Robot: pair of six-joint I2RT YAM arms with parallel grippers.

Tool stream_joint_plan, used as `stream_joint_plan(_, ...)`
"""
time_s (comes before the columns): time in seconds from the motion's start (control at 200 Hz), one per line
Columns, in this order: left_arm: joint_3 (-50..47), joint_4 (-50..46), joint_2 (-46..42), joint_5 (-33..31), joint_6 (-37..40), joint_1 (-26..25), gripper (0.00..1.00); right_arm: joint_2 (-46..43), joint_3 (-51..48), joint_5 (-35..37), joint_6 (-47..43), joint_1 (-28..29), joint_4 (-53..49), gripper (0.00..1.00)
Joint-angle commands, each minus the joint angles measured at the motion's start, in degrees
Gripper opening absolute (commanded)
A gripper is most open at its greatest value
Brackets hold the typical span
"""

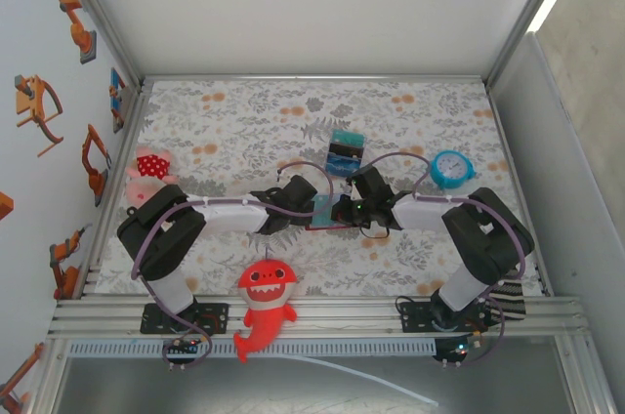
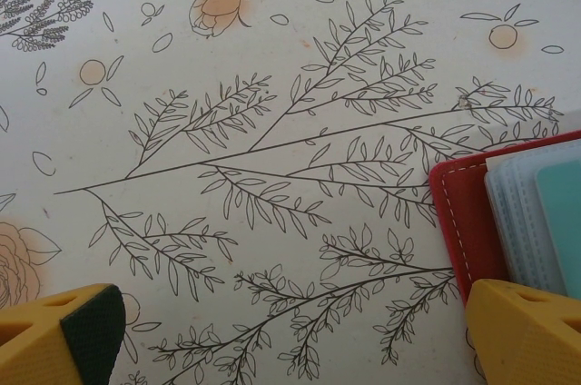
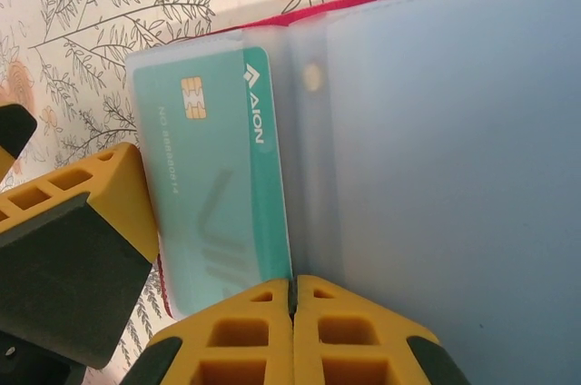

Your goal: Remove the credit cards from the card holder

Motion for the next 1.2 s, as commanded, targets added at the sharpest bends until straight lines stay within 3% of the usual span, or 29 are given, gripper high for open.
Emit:
stream_joint_plan(0.0, 0.78, -2.69, 0.91, -0.60, -0.56, 0.47, 0.97, -1.49, -0.53, 2.24, -1.55, -0.72, -3.01, 0.01)
stream_joint_plan(0.801, 3.65, -3.34, -3.77, -1.82, 4.84, -0.84, 0.97, -2.35, 1.62, 3.08, -2.74, -0.90, -7.09, 0.01)
stream_joint_plan(1.197, 5.91, -2.71, 0.35, -0.73, 6.68, -0.90, 0.97, -2.35, 2.73, 3.81, -2.99, -0.90, -8.77, 0.01)
